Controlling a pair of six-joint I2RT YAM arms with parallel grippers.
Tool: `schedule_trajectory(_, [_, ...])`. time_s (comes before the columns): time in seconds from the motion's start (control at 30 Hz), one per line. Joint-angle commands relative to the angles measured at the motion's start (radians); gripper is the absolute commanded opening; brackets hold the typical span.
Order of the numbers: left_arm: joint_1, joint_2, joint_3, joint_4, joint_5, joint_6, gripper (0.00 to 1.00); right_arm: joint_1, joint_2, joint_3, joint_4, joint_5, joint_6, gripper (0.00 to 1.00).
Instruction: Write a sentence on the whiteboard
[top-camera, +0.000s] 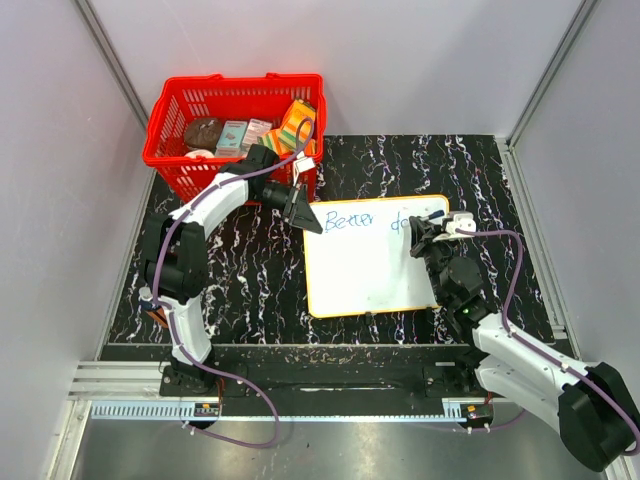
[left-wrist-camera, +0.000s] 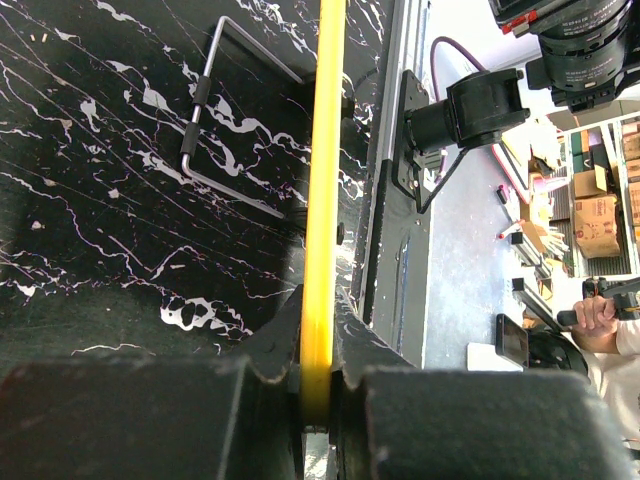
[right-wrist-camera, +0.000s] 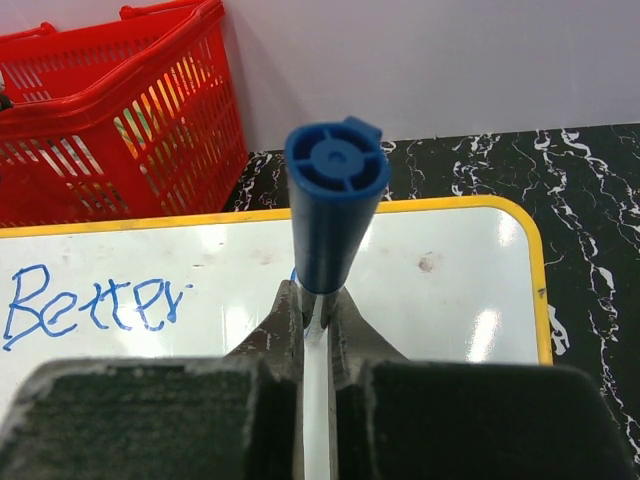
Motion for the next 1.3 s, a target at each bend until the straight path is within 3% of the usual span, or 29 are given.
schedule_trajectory(0.0, [-0.013,-0.001,0.023,0.034,-0.178,0.093,0.00,0.005,0.006,0.034,-0.043,0.049,-0.015,0.00])
schedule_trajectory(0.8, [-0.013,-0.001,0.020,0.034,-0.178,0.097,0.00,0.003,0.029,0.062,0.029,0.083,-0.038,0.00])
schedule_trajectory(1.27, [-0.013,-0.004,0.023,0.036,-0.178,0.092,0.00,0.005,-0.026,0.043,-0.075,0.082,-0.015,0.00])
